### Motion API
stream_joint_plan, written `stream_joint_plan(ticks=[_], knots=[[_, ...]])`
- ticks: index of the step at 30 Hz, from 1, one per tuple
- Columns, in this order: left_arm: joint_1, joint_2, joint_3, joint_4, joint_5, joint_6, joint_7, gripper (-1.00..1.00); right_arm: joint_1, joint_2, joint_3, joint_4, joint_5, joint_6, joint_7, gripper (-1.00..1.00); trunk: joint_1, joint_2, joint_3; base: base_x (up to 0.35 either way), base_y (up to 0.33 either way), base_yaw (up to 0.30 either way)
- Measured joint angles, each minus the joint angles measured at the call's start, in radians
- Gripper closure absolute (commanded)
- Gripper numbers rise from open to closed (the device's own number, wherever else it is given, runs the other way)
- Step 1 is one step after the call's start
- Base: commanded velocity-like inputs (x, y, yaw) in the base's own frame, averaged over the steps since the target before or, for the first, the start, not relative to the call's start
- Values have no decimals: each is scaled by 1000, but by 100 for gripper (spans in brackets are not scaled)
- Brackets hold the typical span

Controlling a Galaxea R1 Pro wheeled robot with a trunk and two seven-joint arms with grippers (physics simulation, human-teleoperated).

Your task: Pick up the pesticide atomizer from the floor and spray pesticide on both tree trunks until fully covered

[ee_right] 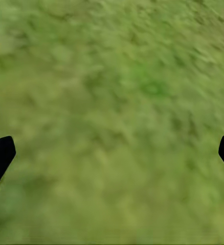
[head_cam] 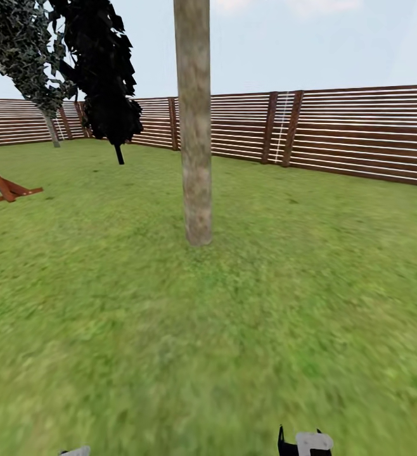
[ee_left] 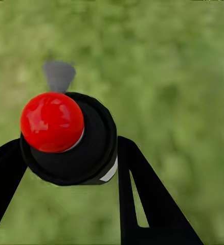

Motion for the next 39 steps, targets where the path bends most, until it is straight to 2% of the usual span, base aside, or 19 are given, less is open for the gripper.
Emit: stream_joint_plan(ticks=[11, 30, 39], knots=[[9, -1, -1, 1, -2, 1, 0, 100, 0, -4, -1, -4, 0, -2, -2, -100, 0, 0, 0, 339, 12, 150], [9, 3, 1, 1, 1, 1, 0, 100, 0, -4, -1, -3, 0, -2, -2, -100, 0, 0, 0, 338, -31, 6], [8, 3, 1, 1, 1, 1, 0, 100, 0, -4, -1, -2, 0, -2, -2, -100, 0, 0, 0, 333, -103, -235]])
